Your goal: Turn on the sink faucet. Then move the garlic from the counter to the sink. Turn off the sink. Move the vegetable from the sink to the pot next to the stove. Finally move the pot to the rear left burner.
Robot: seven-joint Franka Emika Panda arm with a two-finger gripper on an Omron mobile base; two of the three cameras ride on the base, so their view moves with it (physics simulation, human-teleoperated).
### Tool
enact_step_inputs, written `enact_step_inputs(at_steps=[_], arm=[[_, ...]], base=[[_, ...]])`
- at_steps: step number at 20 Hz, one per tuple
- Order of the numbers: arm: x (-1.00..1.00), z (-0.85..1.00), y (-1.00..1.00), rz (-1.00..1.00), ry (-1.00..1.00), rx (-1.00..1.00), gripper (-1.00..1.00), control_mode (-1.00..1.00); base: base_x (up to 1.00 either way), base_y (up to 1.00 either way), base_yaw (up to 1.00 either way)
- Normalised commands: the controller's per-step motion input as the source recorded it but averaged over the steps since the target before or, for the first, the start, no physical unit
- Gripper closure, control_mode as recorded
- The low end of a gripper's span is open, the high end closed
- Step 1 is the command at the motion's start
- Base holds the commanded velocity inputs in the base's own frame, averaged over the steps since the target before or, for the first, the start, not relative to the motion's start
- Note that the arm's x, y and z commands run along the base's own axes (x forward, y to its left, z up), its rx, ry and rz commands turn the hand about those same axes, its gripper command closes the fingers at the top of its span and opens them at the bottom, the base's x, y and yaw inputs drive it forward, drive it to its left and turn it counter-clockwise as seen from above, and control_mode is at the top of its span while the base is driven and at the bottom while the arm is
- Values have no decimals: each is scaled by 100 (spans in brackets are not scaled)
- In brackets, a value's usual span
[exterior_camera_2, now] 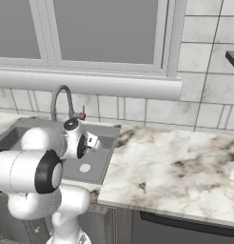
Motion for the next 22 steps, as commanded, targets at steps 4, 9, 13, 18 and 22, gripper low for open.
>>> enact_step_inputs(at_steps=[4,9,13,18,22], arm=[[-1,100,-4,-1,0,0,100,-100],[-29,75,-6,-1,4,0,100,-100],[-48,52,-8,0,7,0,100,-100],[-53,52,-10,0,6,0,100,-100],[-46,30,-7,-1,1,0,100,-100]], base=[[0,0,0],[0,0,0],[0,0,0],[0,0,0],[0,0,0]])
